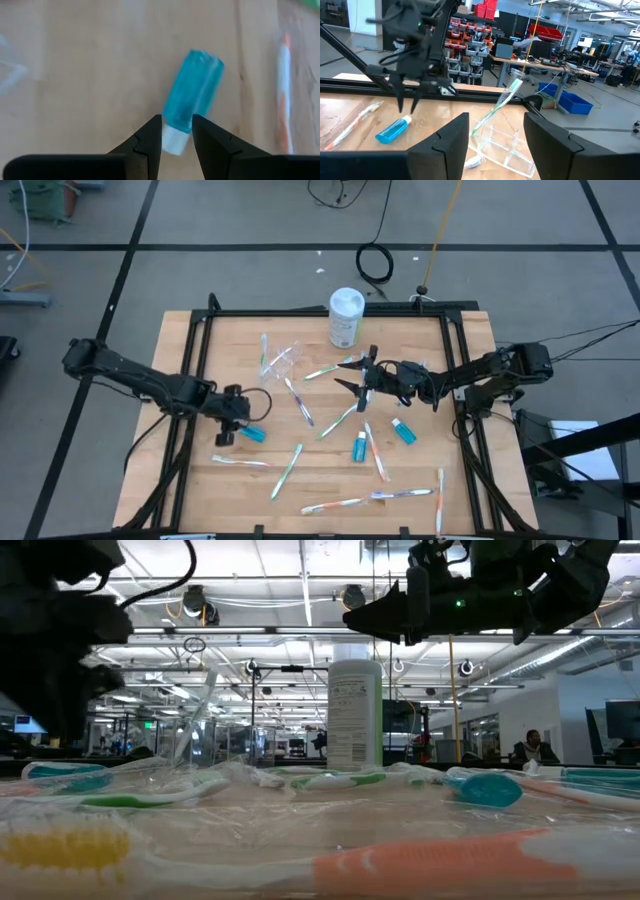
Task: Pick & Place toothbrushing station
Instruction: Put the mouthwash into the middle of the transparent organizer
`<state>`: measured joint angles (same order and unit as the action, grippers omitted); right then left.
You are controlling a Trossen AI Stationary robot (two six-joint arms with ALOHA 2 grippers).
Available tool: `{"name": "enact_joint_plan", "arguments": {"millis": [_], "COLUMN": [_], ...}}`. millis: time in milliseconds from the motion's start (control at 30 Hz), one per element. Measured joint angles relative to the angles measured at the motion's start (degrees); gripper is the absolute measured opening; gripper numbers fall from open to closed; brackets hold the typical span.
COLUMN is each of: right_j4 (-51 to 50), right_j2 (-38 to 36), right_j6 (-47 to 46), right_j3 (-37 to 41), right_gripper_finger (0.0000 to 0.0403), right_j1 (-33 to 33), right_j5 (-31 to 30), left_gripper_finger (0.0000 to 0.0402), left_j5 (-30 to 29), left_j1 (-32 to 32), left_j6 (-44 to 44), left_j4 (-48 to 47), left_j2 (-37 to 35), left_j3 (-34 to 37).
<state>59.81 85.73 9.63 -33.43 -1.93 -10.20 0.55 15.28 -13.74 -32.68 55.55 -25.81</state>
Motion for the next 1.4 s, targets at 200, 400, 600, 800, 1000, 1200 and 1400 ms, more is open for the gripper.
{"name": "enact_joint_plan", "arguments": {"millis": [200, 400, 600, 800, 1000, 1200, 1400], "right_j4": [-0.06, -0.02, -0.04, -0.04, -0.04, -0.02, -0.04], "right_j2": [0.00, 0.00, 0.00, 0.00, 0.00, 0.00, 0.00], "right_j6": [0.00, 0.00, 0.00, 0.00, 0.00, 0.00, 0.00], "right_j3": [0.00, 0.00, 0.00, 0.00, 0.00, 0.00, 0.00], "right_gripper_finger": [0.0181, 0.0181, 0.0181, 0.0181, 0.0181, 0.0181, 0.0181], "right_j1": [0.00, 0.00, 0.00, 0.00, 0.00, 0.00, 0.00], "right_j5": [0.00, 0.02, 0.02, 0.02, 0.02, 0.02, 0.02], "left_gripper_finger": [0.0114, 0.0114, 0.0114, 0.0114, 0.0125, 0.0192, 0.0228], "left_j5": [0.01, -1.06, -2.44, -4.97, -8.41, -8.84, -12.50], "left_j1": [2.05, 2.10, 2.10, 2.06, 2.00, 2.00, 2.00], "left_j6": [-1.62, -1.64, -1.16, -0.31, -2.86, -1.78, -0.91], "left_j4": [4.55, 6.04, 7.58, 7.42, 7.13, 6.78, 7.31], "left_j2": [4.85, 7.10, 7.12, 7.17, 7.28, 7.28, 7.28], "left_j3": [3.26, 3.35, 3.42, 3.44, 3.54, 3.64, 3.64]}}
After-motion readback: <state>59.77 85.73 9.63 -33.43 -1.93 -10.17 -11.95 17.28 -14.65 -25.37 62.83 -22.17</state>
